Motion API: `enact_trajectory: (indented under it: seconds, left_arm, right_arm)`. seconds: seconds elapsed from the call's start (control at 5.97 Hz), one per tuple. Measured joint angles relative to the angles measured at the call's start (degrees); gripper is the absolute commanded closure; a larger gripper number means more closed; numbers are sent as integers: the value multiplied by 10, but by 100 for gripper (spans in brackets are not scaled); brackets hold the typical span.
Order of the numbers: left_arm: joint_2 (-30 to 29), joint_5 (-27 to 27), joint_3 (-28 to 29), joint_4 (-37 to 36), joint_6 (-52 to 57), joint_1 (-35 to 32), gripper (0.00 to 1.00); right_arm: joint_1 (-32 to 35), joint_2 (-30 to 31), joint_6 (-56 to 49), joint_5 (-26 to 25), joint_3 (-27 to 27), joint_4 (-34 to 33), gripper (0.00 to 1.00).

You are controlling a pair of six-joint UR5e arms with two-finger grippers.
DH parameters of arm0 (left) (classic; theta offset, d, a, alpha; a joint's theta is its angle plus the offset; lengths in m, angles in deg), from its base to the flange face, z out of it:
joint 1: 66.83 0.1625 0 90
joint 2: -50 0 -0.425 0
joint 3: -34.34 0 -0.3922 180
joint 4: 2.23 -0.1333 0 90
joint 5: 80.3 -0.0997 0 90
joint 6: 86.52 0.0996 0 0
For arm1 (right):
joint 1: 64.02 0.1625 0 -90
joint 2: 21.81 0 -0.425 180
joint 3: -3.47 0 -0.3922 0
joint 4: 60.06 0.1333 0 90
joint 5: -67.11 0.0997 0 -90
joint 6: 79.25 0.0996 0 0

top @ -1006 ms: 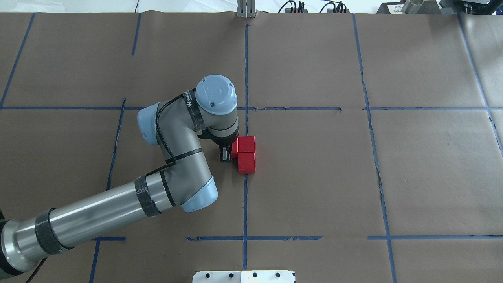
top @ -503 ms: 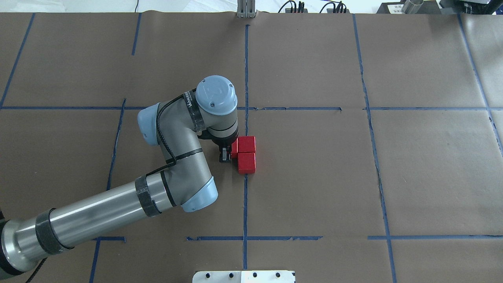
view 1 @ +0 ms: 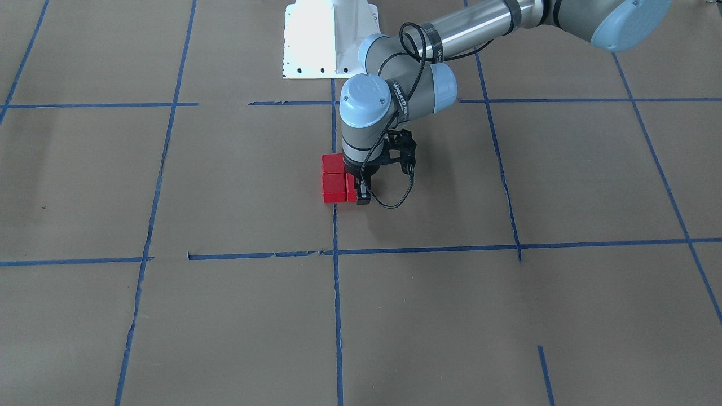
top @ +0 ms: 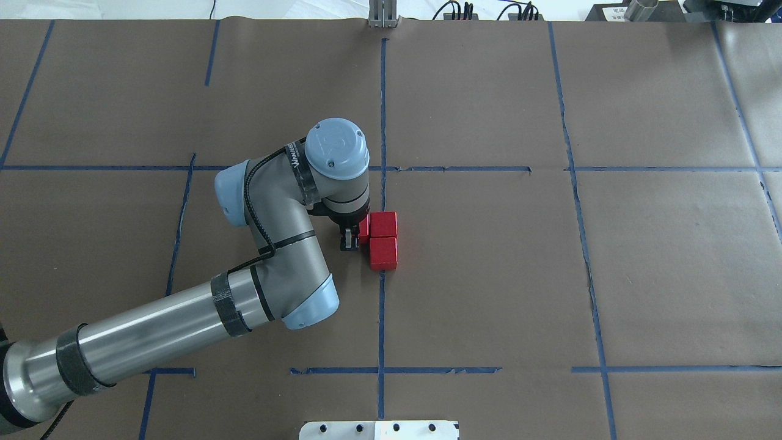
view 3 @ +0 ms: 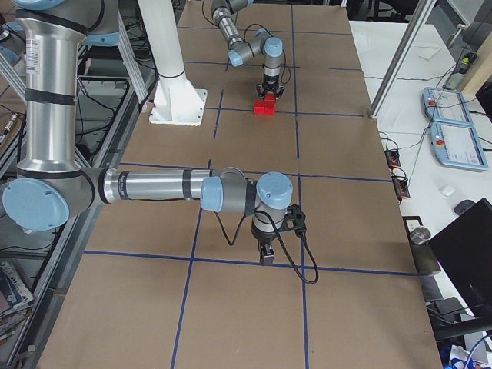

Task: Form red blocks into L shape at center
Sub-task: 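Place the cube beside the farther cube of the pair and open the left gripper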

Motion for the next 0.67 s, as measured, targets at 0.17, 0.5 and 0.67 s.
enact_trajectory:
  seconds: [0.17, 0.5, 0.67]
  left_arm:
    - [0, -1, 0, 0, 0, 0, 34]
    - [0, -1, 1, 8, 8, 0, 0]
    - [-1, -1, 0, 10, 15, 0, 0]
  right_arm:
    - [0, 0, 0, 0, 0, 0, 1]
    - [0, -1, 0, 0, 0, 0, 1]
    - [0, -1, -1, 0, 0, 0, 1]
